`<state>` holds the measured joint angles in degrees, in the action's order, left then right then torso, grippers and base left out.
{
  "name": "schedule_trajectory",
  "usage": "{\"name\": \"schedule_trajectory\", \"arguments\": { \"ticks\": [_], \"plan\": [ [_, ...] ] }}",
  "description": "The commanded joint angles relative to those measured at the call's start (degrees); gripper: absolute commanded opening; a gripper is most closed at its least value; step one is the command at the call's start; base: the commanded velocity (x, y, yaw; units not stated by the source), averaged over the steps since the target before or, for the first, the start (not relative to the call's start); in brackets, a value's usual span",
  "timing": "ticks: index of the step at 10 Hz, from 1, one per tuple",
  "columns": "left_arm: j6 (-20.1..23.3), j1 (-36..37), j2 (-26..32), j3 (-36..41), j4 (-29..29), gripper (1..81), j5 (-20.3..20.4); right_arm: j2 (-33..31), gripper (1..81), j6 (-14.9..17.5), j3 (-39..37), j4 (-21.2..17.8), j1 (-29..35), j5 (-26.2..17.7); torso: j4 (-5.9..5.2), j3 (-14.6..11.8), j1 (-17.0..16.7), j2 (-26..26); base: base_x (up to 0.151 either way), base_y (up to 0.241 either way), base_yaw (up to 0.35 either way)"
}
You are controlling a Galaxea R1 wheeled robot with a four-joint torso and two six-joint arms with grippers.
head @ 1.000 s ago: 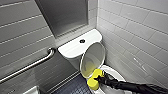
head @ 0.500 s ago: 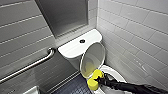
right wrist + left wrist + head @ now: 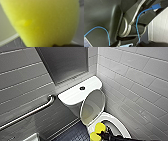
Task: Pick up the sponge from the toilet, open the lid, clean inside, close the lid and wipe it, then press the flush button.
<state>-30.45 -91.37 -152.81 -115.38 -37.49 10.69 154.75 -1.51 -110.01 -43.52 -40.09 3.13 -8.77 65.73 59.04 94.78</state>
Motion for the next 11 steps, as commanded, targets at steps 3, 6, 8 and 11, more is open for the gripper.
{"name": "schedule_trajectory", "arguments": {
  "ticks": [3,6,8,11],
  "plan": [
    [0.0,-2.3,1.2,0.9,-1.1,81.1,-3.2,-12.5,1.0,0.1,12.7,0.8,-3.4,-1.5,0.0,0.0,0.0,0.0,0.0,0.0,0.0],
    [0.0,-2.2,1.3,0.9,-1.2,81.1,-3.1,-22.0,1.0,0.2,23.7,2.5,-8.8,6.4,0.0,0.0,0.0,0.0,0.0,0.0,0.0],
    [0.0,-2.2,1.5,0.9,-1.8,81.1,-2.6,-24.9,1.0,0.0,25.1,3.3,-12.7,7.1,0.0,0.0,0.0,0.0,0.0,0.0,0.0],
    [0.0,-2.1,2.2,0.9,-1.9,81.1,-0.9,-29.6,1.0,0.2,30.1,3.4,-18.5,11.7,0.0,0.0,0.0,0.0,0.0,0.0,0.0]
  ]
}}
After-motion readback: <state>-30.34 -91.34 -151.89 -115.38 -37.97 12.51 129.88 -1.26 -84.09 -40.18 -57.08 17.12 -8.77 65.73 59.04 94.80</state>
